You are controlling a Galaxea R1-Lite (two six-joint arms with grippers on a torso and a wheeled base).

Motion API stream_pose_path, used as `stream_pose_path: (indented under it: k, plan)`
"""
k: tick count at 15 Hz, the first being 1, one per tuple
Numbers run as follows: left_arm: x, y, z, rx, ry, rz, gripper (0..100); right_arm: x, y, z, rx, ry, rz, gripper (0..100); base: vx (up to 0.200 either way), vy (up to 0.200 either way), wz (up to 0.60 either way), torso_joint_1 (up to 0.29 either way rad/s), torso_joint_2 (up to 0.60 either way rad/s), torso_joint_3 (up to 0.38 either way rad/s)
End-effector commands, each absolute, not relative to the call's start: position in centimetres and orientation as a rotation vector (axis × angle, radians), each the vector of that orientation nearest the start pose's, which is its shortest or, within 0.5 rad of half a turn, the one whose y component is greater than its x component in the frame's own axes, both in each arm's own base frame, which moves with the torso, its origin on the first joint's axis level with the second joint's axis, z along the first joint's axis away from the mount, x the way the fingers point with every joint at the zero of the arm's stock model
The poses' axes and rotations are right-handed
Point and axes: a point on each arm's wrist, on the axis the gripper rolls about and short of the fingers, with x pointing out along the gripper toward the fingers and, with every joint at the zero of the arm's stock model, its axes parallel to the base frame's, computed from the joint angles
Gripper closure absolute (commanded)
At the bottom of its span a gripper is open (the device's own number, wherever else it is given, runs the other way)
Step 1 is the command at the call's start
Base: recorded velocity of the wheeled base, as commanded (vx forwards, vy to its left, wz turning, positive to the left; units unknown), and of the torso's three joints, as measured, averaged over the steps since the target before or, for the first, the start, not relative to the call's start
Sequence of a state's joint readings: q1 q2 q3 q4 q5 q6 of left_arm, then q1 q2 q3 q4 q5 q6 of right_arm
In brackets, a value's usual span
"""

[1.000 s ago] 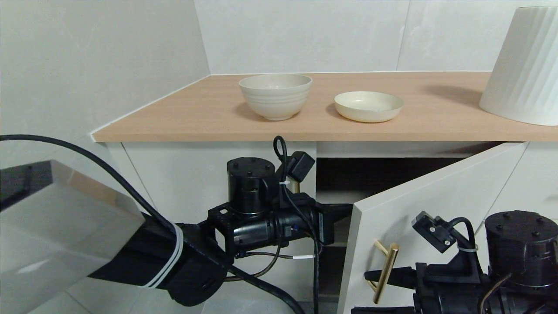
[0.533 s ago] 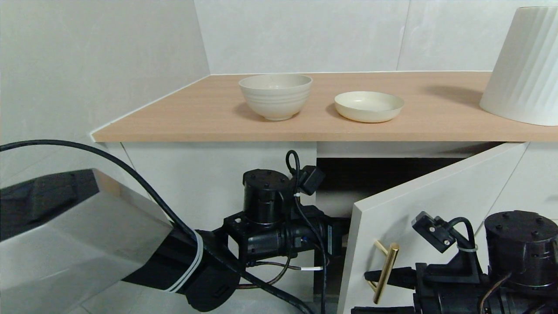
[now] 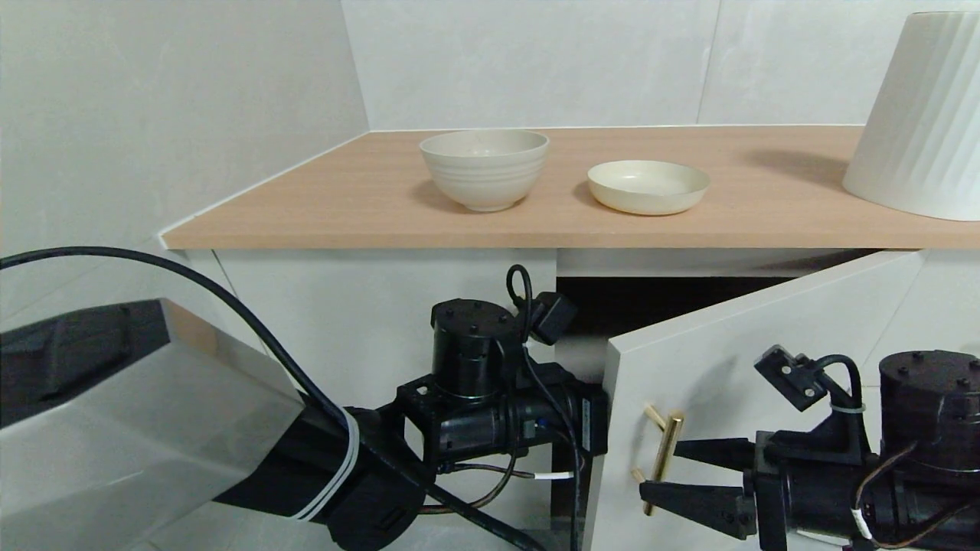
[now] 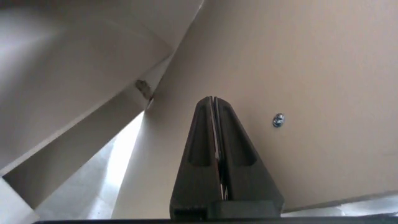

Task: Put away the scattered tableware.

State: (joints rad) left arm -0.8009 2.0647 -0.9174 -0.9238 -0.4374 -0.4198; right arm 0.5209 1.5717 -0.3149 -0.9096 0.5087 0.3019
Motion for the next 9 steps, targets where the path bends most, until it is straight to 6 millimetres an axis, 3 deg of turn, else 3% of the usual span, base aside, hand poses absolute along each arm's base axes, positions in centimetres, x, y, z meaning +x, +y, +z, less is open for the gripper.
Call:
stream_pose_path:
  k: [1,3,9]
  plan:
    - [25.6,-28.0,11.7,-0.322,0.483,-1.175,100,17.4,10.4,14.2,0.269,0.402,0.921,0,0.0,0.0,0.0,0.0,0.0,0.0]
    - [25.6,-28.0,11.7,-0.322,0.483,-1.175,100,15.6,9.6,14.9,0.25,0.37,0.934,0,0.0,0.0,0.0,0.0,0.0,0.0]
    - [25.6,-27.9,11.6,-0.321,0.485,-1.173,100,12.8,8.4,12.5,0.166,0.508,0.939,0,0.0,0.0,0.0,0.0,0.0,0.0]
